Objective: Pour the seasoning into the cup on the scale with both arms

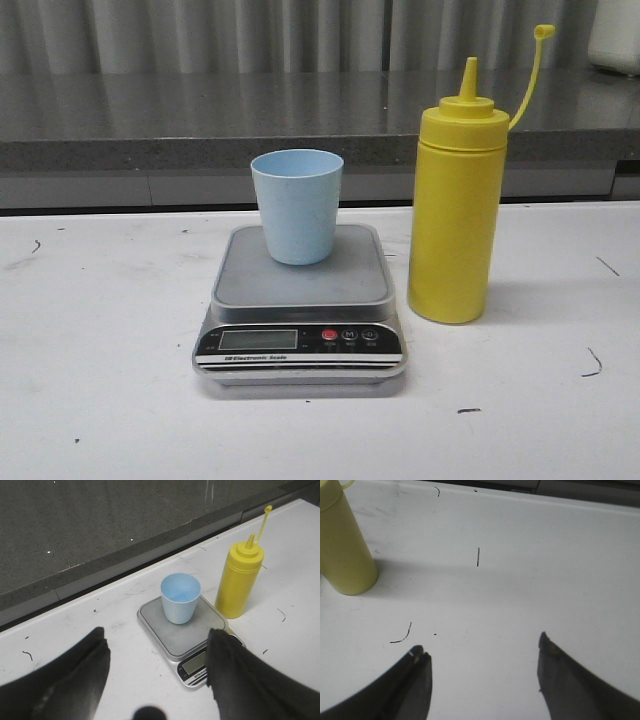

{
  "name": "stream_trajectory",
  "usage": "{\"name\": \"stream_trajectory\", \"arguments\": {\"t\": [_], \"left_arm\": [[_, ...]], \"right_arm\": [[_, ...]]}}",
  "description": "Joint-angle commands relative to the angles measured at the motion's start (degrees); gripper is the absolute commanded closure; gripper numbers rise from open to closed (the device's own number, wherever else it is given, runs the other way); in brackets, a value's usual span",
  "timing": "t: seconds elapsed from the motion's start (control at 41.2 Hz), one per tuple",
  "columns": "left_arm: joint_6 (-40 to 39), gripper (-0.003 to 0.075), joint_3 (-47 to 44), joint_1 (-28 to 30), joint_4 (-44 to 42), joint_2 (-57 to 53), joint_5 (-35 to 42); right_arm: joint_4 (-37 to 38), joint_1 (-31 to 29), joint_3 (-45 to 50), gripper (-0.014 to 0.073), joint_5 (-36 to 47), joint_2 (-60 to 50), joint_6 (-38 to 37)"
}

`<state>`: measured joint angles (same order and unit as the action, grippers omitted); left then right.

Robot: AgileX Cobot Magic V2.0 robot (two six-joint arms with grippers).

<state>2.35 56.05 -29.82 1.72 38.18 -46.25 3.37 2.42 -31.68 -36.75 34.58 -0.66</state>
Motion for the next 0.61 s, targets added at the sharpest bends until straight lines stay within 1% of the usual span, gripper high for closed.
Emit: {"name": "stream_trajectory", "arguments": {"t": [0.0,0.194,0.316,0.583], "left_arm": [[-0.46,0.0301,-2.09,0.12,1.17,-4.64,4.51],[-0.46,0.0301,-9.18,0.12,1.17,-11.35,6.69],[-0.46,0.0301,-12.40,0.12,1.17,-12.85,8.80],[-0.35,0.0301,-13.28,0.12,0.72,-12.85,10.30]], "right_arm": [[0.73,-0.32,-1.90,0.0114,3.46,0.38,0.66],[0.73,-0.32,-1.90,0.0114,3.46,0.38,0.66],[0.73,-0.32,-1.90,0.0114,3.46,0.38,0.66],[0.73,-0.32,-1.90,0.0114,3.46,0.38,0.66]]}}
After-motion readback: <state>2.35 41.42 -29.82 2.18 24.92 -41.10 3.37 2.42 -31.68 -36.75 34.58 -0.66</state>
